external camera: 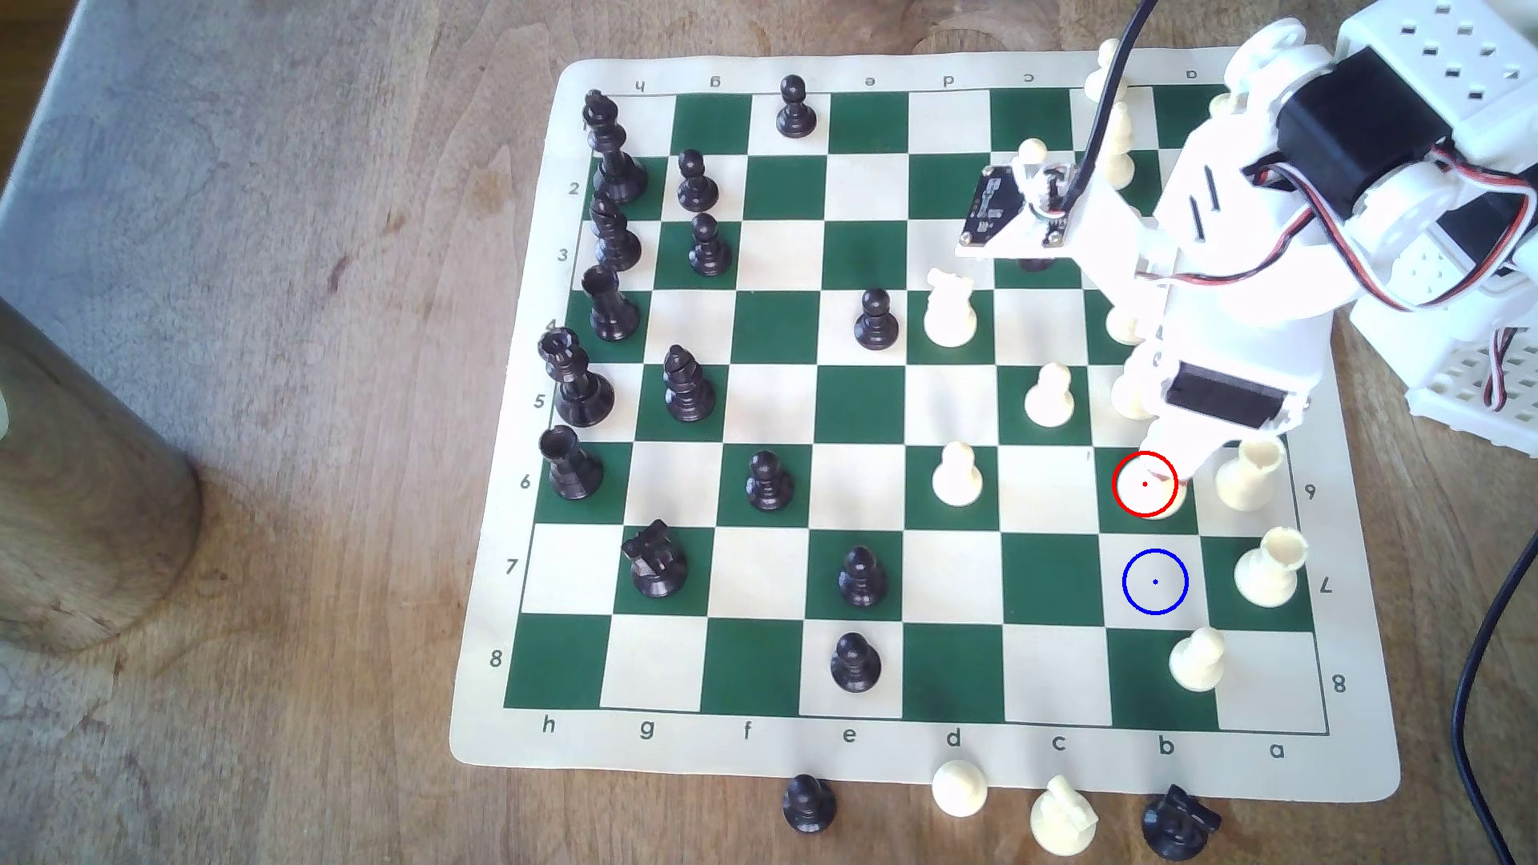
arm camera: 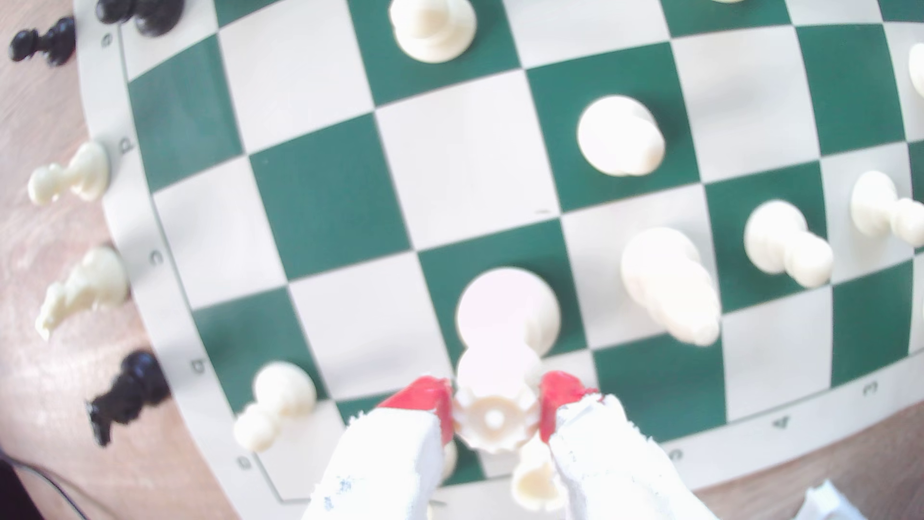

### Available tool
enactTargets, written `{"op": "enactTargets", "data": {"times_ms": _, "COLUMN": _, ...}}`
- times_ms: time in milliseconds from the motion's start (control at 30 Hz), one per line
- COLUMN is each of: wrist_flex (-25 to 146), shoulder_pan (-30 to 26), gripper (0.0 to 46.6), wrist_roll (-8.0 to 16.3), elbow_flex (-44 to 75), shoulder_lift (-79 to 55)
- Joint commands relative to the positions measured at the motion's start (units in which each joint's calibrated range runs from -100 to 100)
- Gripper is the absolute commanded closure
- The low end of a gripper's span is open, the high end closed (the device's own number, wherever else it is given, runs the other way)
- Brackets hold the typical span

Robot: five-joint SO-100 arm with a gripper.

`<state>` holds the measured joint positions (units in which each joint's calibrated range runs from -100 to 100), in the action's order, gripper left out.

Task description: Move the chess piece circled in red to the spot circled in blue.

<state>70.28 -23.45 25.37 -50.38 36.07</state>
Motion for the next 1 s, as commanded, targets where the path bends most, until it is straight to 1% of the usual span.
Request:
{"op": "enactTargets", "data": {"times_ms": 0, "wrist_flex": 3.7, "shoulder_pan": 0.8, "gripper": 46.4, "wrist_roll": 0.0, "elbow_flex": 7.7, "shoulder_lift": 3.9}}
{"op": "enactTargets", "data": {"times_ms": 200, "wrist_flex": 8.0, "shoulder_pan": 1.6, "gripper": 46.4, "wrist_roll": -0.2, "elbow_flex": 15.0, "shoulder_lift": 8.8}}
{"op": "enactTargets", "data": {"times_ms": 267, "wrist_flex": 7.9, "shoulder_pan": 0.9, "gripper": 46.4, "wrist_roll": -0.3, "elbow_flex": 15.5, "shoulder_lift": 9.5}}
{"op": "enactTargets", "data": {"times_ms": 333, "wrist_flex": 6.9, "shoulder_pan": -1.3, "gripper": 46.4, "wrist_roll": -0.1, "elbow_flex": 15.5, "shoulder_lift": 9.7}}
{"op": "enactTargets", "data": {"times_ms": 500, "wrist_flex": 3.3, "shoulder_pan": -5.3, "gripper": 46.4, "wrist_roll": 0.7, "elbow_flex": 15.6, "shoulder_lift": 5.4}}
{"op": "enactTargets", "data": {"times_ms": 600, "wrist_flex": 2.0, "shoulder_pan": -6.7, "gripper": 46.4, "wrist_roll": 0.9, "elbow_flex": 15.6, "shoulder_lift": 2.8}}
{"op": "enactTargets", "data": {"times_ms": 967, "wrist_flex": -2.1, "shoulder_pan": -8.3, "gripper": 46.4, "wrist_roll": 0.7, "elbow_flex": 12.7, "shoulder_lift": -1.9}}
